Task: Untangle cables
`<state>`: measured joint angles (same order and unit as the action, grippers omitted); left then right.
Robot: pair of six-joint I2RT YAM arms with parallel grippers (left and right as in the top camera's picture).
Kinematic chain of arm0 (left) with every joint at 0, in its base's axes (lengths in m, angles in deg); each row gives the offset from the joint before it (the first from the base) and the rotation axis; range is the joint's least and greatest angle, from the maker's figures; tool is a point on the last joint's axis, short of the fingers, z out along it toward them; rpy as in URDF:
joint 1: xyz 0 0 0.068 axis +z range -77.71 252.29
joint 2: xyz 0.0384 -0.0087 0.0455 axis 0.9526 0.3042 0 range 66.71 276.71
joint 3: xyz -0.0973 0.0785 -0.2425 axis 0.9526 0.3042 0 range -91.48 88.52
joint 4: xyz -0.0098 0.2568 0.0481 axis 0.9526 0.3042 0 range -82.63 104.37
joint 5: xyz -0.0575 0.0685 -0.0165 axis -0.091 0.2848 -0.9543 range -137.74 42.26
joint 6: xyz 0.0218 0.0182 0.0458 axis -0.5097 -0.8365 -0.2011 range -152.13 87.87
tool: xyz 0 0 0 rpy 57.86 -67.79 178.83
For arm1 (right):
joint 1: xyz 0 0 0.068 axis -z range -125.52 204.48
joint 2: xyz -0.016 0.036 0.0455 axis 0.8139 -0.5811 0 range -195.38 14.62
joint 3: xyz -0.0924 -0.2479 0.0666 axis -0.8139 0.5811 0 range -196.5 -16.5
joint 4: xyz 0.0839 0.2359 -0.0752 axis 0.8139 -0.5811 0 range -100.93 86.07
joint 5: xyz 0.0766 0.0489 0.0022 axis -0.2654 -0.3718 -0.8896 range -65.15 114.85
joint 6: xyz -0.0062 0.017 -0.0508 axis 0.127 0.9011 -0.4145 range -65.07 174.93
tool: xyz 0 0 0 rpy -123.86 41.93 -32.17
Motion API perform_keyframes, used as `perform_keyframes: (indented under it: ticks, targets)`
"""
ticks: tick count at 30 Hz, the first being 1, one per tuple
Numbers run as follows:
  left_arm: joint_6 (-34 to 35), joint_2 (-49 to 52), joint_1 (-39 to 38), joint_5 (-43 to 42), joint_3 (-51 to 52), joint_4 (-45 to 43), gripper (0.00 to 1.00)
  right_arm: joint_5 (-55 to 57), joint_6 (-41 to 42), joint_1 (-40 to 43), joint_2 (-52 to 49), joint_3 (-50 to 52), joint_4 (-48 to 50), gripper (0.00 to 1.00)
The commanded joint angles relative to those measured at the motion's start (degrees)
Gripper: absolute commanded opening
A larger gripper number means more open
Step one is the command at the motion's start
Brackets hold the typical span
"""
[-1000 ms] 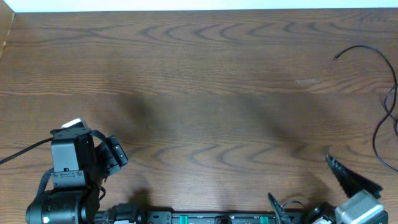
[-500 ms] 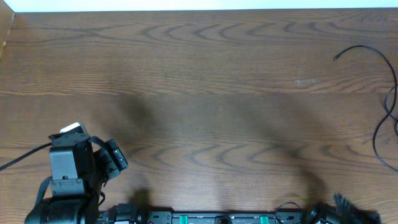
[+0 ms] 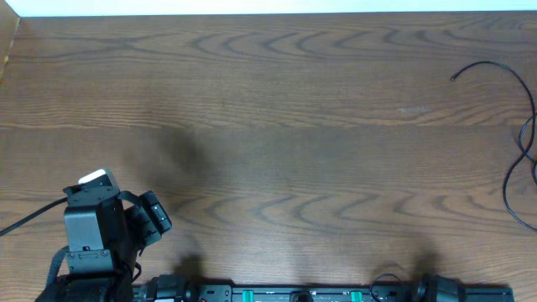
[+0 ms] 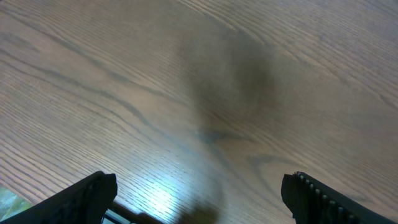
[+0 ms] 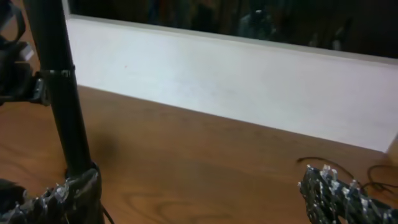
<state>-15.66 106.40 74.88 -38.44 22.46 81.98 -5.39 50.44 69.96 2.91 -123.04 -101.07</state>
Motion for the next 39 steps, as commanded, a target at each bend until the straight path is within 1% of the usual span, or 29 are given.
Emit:
perform_keyframes:
  ticks: [1, 3, 6, 8, 10, 13, 16, 19, 23, 25, 28, 34, 39]
  targets:
    - [-0.4, -0.3, 0.2, 0.1, -0.5, 0.2, 0.91, 2.3, 1.2, 0.3, 1.8, 1.8, -0.2, 0.99]
    - [-0.4, -0.3, 0.2, 0.1, -0.5, 0.3, 0.91, 3.9, -1.2, 1.2, 3.1, 2.5, -0.2, 0.99]
    - [-0.4, -0.3, 0.2, 0.1, -0.5, 0.3, 0.91, 3.8, -2.8, 1.4, 5.1, 4.1, 0.0, 0.99]
    - [-0.4, -0.3, 0.2, 0.1, -0.5, 0.3, 0.91, 3.3, -5.3, 1.3, 6.5, 5.8, 0.1, 0.99]
    - [-0.4, -0.3, 0.2, 0.1, -0.5, 0.3, 0.91, 2.0, -7.5, 0.6, 8.3, 8.2, 0.0, 0.99]
    - [-0.4, -0.3, 0.2, 0.1, -0.5, 0.3, 0.91, -2.8, -12.1, -1.2, 11.1, 12.0, -0.1, 0.99]
    - [-0.3, -0.3, 0.2, 0.1, -0.5, 0.3, 0.91, -3.7, -14.0, -2.8, 11.2, 13.3, 0.4, 0.99]
    - [-0.4, -0.3, 0.2, 0.1, -0.5, 0.3, 0.91, -4.0, -18.3, -3.4, 11.2, 15.1, 0.3, 0.99]
    - [-0.3, -0.3, 0.2, 0.1, -0.5, 0.2, 0.91, -4.7, -23.2, -3.5, 11.2, 20.8, 3.0, 0.99]
    - [-0.3, -0.3, 0.2, 0.1, -0.5, 0.2, 0.91, -5.7, -23.9, -3.4, 11.2, 24.8, 8.0, 0.99]
    - [-0.3, -0.3, 0.2, 0.1, -0.5, 0.2, 0.91, -7.8, -23.7, -3.3, 11.2, 31.4, 18.1, 0.99]
    - [-0.3, -0.3, 0.2, 0.1, -0.5, 0.1, 0.91, -7.8, -15.8, -2.1, 11.2, 46.3, 38.0, 0.99]
    - [-0.3, -0.3, 0.2, 0.1, -0.5, -0.1, 0.91, -6.7, -9.0, -1.6, 11.2, 57.9, 52.2, 0.99]
